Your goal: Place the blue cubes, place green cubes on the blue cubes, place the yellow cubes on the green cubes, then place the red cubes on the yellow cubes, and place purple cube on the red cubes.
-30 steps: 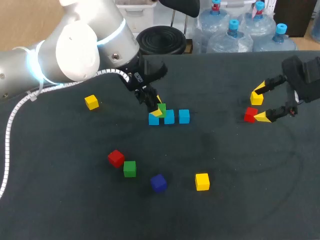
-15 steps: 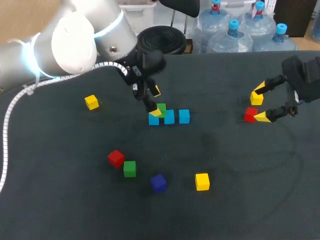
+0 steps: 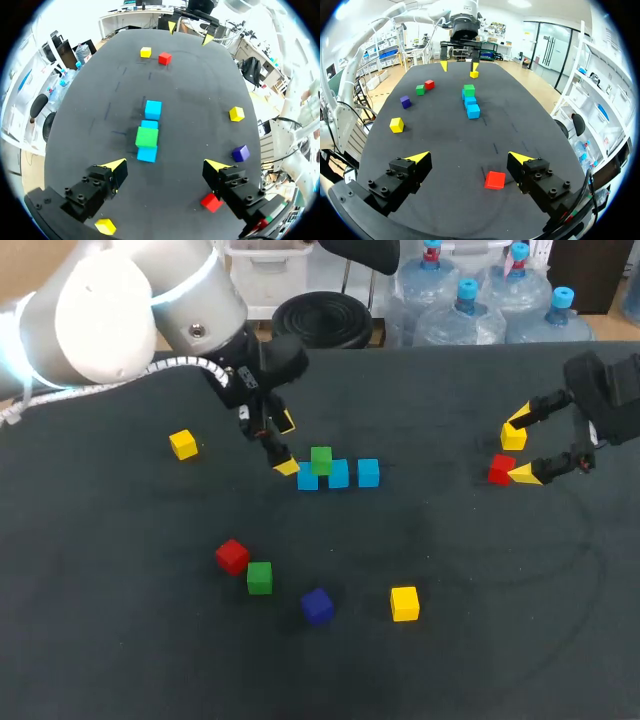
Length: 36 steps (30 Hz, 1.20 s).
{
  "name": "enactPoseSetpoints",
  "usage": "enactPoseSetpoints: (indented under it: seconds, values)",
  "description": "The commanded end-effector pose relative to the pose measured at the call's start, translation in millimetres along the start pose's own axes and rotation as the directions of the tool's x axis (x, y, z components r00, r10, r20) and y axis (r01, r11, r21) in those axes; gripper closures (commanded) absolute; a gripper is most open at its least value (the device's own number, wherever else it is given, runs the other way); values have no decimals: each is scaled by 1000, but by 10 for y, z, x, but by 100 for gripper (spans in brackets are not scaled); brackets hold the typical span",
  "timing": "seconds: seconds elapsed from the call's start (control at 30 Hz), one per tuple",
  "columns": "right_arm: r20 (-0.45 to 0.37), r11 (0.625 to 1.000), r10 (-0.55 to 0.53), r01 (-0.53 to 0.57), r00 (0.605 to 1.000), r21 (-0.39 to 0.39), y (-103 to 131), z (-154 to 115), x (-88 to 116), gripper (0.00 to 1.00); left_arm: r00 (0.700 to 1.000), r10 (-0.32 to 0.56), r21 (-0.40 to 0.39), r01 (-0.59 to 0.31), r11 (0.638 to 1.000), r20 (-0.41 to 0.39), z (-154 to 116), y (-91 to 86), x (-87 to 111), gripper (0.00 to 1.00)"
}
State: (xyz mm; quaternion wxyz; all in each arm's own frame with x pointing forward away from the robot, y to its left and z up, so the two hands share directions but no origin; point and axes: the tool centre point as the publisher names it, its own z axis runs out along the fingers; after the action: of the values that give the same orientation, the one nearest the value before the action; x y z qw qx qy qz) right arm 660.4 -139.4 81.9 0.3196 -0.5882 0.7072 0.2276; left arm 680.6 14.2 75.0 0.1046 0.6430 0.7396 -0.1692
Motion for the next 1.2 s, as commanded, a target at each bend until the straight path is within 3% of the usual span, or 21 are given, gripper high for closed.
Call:
enactPoseSetpoints:
  seconds: [0.03,0.43,0.8,1.2]
  values:
    - [0,1000,0,0,1000,0,2,-2,-1,0,1000,-11,-60,11,998,5,-105,-238,75,0]
    - [0,1000,0,0,1000,0,2,-2,-1,0,996,-91,-63,91,994,-1,-202,-766,367,0]
    - [0,1000,0,0,1000,0,2,-2,-1,0,997,-78,-97,77,992,-4,-110,-1268,717,0]
    - [0,1000,0,0,1000,0,2,-2,-1,0,998,-65,-80,66,995,19,237,-1480,925,0]
